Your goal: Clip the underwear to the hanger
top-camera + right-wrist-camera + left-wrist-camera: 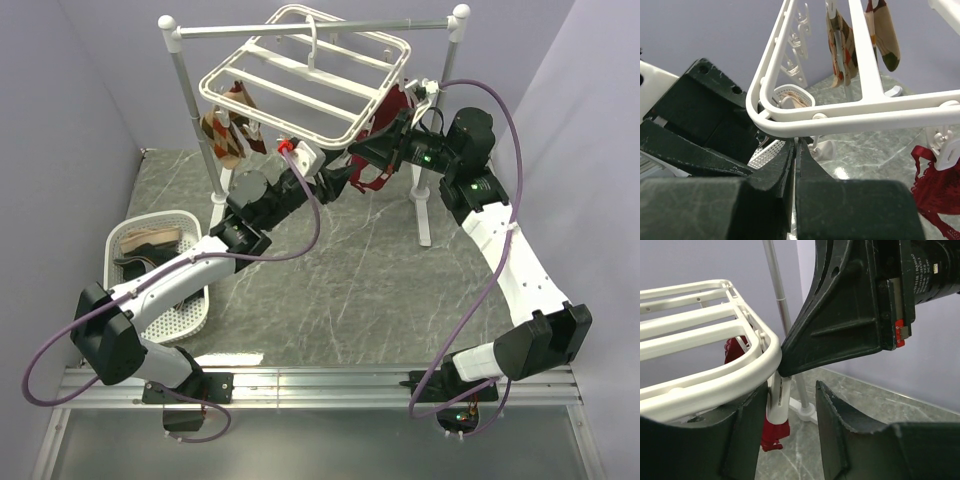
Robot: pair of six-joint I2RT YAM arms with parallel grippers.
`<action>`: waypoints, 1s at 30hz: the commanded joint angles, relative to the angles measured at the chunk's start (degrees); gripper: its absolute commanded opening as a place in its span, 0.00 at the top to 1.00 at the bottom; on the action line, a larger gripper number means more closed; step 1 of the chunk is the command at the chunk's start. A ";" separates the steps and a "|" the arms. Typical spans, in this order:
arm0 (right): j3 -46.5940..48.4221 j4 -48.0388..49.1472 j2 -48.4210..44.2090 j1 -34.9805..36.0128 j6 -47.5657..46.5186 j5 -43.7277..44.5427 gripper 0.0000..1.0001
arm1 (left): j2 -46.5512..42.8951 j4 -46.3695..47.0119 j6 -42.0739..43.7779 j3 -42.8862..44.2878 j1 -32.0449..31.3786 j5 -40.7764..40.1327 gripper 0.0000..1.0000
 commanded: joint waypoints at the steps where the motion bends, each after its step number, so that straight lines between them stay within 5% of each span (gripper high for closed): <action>1: 2.83 -1.60 0.02 0.71 -0.50 0.24 1.00 | -0.35 2.51 5.55 0.53 -1.45 -2.15 0.52; 11: 3.09 -3.10 -0.77 1.24 -0.24 1.73 1.00 | 0.70 0.40 7.05 1.67 -1.89 -4.09 0.76; 13: 2.92 -2.92 -0.95 1.24 0.37 2.35 0.99 | 0.96 0.05 7.40 2.11 -1.98 -4.18 0.89; 14: 2.66 -2.83 -1.21 1.15 0.64 2.70 0.88 | 1.05 -0.21 7.49 2.20 -1.98 -4.18 0.94; 15: 2.57 -2.83 -1.39 1.15 0.90 3.31 0.65 | 1.14 -0.22 7.58 2.20 -1.98 -4.44 1.00; 20: 3.79 -10.55 -2.88 1.06 2.58 13.76 0.20 | 0.97 0.40 7.58 1.76 -1.98 -4.44 1.00; 30: 2.13 -19.00 -5.61 1.15 10.57 25.91 0.07 | -0.44 11.08 8.72 -4.30 -1.98 -4.09 1.00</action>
